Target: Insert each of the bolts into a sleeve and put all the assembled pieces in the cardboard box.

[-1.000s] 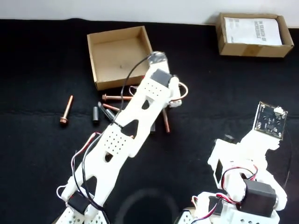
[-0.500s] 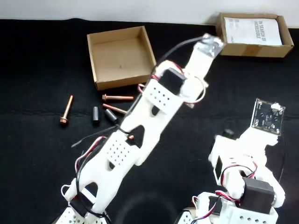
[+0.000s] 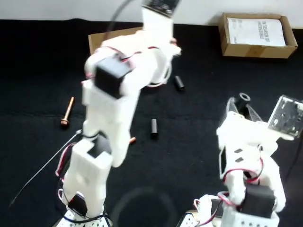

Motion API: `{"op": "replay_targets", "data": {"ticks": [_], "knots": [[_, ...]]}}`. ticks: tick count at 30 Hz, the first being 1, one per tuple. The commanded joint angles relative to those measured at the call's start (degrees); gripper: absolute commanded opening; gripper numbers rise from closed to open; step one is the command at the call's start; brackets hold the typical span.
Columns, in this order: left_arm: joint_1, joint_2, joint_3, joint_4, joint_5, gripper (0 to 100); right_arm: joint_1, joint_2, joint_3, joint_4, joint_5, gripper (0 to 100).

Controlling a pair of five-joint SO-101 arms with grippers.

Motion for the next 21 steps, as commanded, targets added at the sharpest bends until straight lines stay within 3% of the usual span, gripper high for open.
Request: {"op": "replay_targets", "data": {"ticks": [1, 9, 14, 21], "knots": [[-0.6, -9.3, -2.2, 0.3, -0.4, 1, -6.7, -5.2, 1.1, -2.8, -0.7, 0.7], [-2.8, -25.2, 3.6, 0.4, -4.8, 1, -16.5, -21.0, 12.9, -5.6, -0.4, 0.7], [-6.8, -39.9, 25.0, 0.2, -4.8, 1, -17.6, -28.9, 19.3, -5.5, -0.4, 0.7], [-6.7, -56.4, 51.1, -0.3, -4.7, 1, -17.6, -28.3, 22.3, -5.8, -0.4, 0.7]]}}
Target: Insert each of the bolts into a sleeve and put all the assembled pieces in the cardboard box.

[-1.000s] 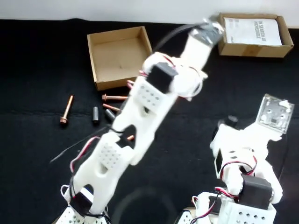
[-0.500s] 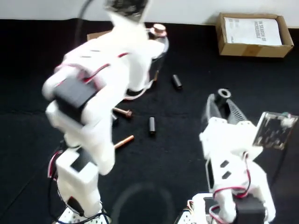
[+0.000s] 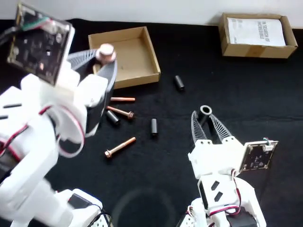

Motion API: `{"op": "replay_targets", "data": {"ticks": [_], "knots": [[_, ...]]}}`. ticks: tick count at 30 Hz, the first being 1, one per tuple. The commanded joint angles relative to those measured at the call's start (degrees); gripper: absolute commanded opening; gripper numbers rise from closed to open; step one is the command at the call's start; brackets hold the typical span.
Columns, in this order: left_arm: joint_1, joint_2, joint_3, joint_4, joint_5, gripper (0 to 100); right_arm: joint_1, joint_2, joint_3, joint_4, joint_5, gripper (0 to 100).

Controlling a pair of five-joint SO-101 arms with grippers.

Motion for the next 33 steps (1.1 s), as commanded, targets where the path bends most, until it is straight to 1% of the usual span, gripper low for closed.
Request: {"op": "replay_targets", "data": {"ticks": [1, 3, 5, 7, 9, 11, 14, 17, 19, 22, 26, 33], "knots": [[-0.3, -6.5, 12.2, -1.4, -0.2, 1, -0.3, -0.2, 1.8, -1.4, -0.2, 0.7], [-0.3, -8.3, 18.1, -5.2, -0.2, 1, -0.3, -0.3, 2.9, -1.4, -0.2, 0.7], [-0.3, -9.7, 24.0, -11.0, -0.2, 1, -0.3, -0.3, 3.6, -1.5, -0.2, 0.7], [-0.3, -10.4, 30.7, -18.5, -0.2, 1, -0.3, -0.3, 4.3, -1.5, -0.2, 0.7], [0.2, -10.7, 37.8, -27.6, 0.1, 1, -0.3, -0.3, 5.1, -1.5, -0.2, 0.7], [2.5, -10.8, 43.9, -35.9, 3.2, 1, -0.3, -0.3, 5.6, -1.5, -0.2, 0.7], [7.6, -10.6, 49.8, -44.0, 11.1, 1, -0.3, -0.3, 5.6, -1.5, -0.3, 0.7], [13.4, -10.3, 52.4, -48.7, 18.7, 1, -0.3, -0.3, 5.6, -1.5, -0.3, 0.7], [16.5, -10.2, 53.7, -51.3, 20.9, 1, -0.3, -0.3, 5.6, -1.5, -0.3, 0.7], [19.2, -10.2, 56.0, -54.8, 20.8, 1, -0.3, -0.3, 5.6, -1.5, -0.5, 0.7], [19.6, -10.2, 59.2, -57.8, 20.7, 1, -0.3, -0.3, 5.6, -1.5, -0.5, 0.7], [19.7, -10.2, 67.9, -70.7, 20.6, 1, -0.3, -0.3, 5.6, -1.5, -0.5, 0.7]]}}
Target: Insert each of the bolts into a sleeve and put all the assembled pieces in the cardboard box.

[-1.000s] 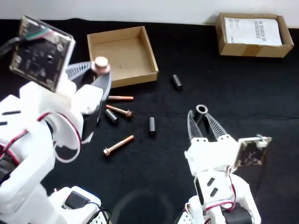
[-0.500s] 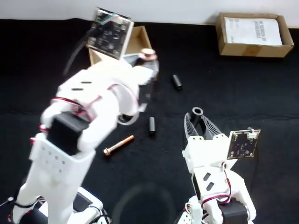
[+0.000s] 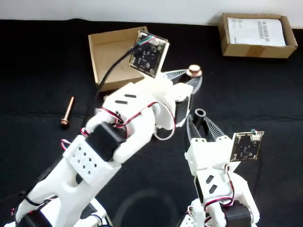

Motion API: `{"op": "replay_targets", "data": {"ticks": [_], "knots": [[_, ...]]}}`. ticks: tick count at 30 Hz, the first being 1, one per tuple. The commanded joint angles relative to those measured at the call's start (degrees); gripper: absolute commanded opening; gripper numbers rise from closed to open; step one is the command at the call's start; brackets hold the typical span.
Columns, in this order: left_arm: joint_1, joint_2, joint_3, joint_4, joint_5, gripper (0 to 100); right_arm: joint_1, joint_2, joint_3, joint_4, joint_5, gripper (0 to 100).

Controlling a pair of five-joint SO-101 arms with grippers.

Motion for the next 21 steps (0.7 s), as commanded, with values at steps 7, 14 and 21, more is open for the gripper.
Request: {"op": "replay_targets", "data": {"ticks": [7, 14, 21], "knots": [[3.1, 1.5, 2.9, -8.3, 0.2, 1, -0.2, -0.5, -0.1, -1.4, -0.5, 0.7], [5.1, 2.0, 3.0, -8.2, 0.2, 1, 0.0, -0.6, -0.1, -1.4, -0.5, 0.7], [5.0, 2.1, 2.9, -4.4, 0.2, 1, 0.0, -0.6, -0.1, -1.5, -0.5, 0.7]]}}
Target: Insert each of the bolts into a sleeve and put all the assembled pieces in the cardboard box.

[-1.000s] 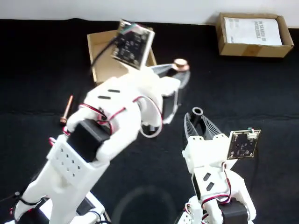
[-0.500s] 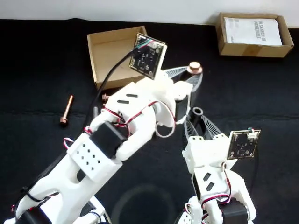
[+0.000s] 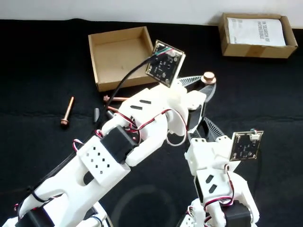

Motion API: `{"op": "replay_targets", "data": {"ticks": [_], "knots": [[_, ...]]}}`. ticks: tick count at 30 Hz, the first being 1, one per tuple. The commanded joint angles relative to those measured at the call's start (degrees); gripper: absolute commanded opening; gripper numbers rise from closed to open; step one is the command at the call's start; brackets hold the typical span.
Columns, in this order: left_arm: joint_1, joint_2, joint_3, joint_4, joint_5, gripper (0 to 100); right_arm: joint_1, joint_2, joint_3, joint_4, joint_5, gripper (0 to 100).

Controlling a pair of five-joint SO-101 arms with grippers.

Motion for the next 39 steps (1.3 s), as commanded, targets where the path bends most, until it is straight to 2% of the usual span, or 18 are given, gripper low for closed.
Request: {"op": "replay_targets", "data": {"ticks": [1, 4, 7, 15, 17, 21, 23, 28, 32, 39], "knots": [[0.7, -0.3, -1.0, 2.5, 0.1, 1, 0.0, -0.6, -0.3, -1.5, -0.5, 0.7], [0.4, -0.4, -1.0, 3.3, 0.0, 1, 0.0, -0.6, -0.3, -1.5, -0.5, 0.7], [0.5, -0.4, -0.3, 3.9, -3.3, 1, 0.0, -0.6, -0.3, -1.5, -0.5, 0.7], [3.3, -0.1, -0.4, 9.9, -3.5, 1, 0.0, -0.6, -0.4, -1.5, -0.5, 0.7], [3.6, -0.3, -0.7, 12.6, -3.5, 6, 0.0, -0.6, -0.7, -1.5, -0.5, 0.7], [3.3, -0.4, -1.1, 19.1, -3.3, 23, 0.0, -0.6, -0.8, -1.5, -0.4, 0.7], [3.2, -0.5, -1.1, 21.8, -3.3, 26, 0.0, -0.6, -0.8, -1.5, -0.4, 0.7], [1.8, -1.3, -1.2, 25.6, -3.6, 24, 0.1, -0.6, -0.8, -1.5, -0.3, 0.7], [-0.1, -6.8, -1.1, 29.5, -3.7, 24, 0.1, -0.5, -0.5, -1.5, -0.3, 0.7], [-0.7, -20.9, -0.8, 43.0, -8.6, 24, 0.1, -0.1, -0.3, -1.5, -0.3, 0.7]]}}
